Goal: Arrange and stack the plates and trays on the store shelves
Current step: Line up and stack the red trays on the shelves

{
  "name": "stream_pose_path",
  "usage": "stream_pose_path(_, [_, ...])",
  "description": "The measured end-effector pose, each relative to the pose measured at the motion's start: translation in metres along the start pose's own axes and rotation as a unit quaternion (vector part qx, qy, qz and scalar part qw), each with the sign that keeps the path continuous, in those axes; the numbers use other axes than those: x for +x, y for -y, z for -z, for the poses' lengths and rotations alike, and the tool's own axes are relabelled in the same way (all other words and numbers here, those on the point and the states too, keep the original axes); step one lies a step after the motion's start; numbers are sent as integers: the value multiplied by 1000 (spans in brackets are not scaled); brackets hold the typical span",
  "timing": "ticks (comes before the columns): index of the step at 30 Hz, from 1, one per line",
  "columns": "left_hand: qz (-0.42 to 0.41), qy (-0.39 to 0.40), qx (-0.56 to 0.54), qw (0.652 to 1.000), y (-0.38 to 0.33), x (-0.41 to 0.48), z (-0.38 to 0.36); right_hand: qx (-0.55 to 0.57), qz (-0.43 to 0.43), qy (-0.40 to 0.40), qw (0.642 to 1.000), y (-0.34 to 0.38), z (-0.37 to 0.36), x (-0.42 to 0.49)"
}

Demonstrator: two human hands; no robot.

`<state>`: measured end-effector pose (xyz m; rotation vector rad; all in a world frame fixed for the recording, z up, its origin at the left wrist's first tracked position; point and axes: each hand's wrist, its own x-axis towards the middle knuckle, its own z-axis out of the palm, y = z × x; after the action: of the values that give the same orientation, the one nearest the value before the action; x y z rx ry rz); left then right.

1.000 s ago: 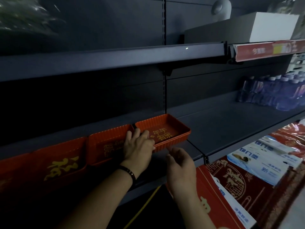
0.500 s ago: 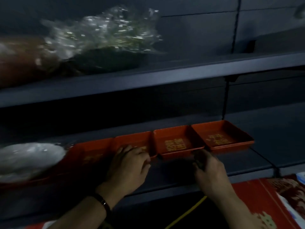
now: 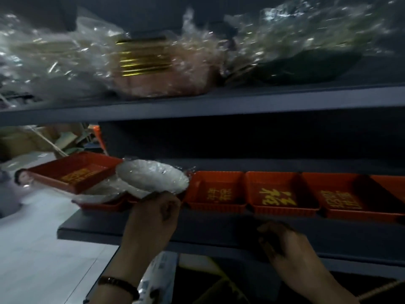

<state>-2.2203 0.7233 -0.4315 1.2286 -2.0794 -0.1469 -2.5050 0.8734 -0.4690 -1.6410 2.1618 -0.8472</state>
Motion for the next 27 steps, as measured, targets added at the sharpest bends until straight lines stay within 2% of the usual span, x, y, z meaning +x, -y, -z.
stream_pose_path(6, [125, -21, -66, 990, 62, -2, 15, 30, 20, 15, 999, 80, -50, 24])
stream_pose_path(10, [208, -6, -135, 969, 86, 2, 15, 46, 81, -1, 996, 133, -80, 63])
stream_pose_path(13, [214, -25, -161, 963, 97, 7, 19, 27, 99, -7, 995, 160, -101, 99])
stream_pose_path(18, [221, -29, -212, 952, 115, 16, 21, 15, 76, 17, 997, 179, -132, 138])
stream_pose_path(22, [215, -20, -258, 942, 122, 17, 18, -15, 102, -52, 993, 181, -149, 146])
stream_pose_path(27, [194, -30, -286, 938, 129, 23, 15, 41, 114, -113, 986, 177, -159, 148])
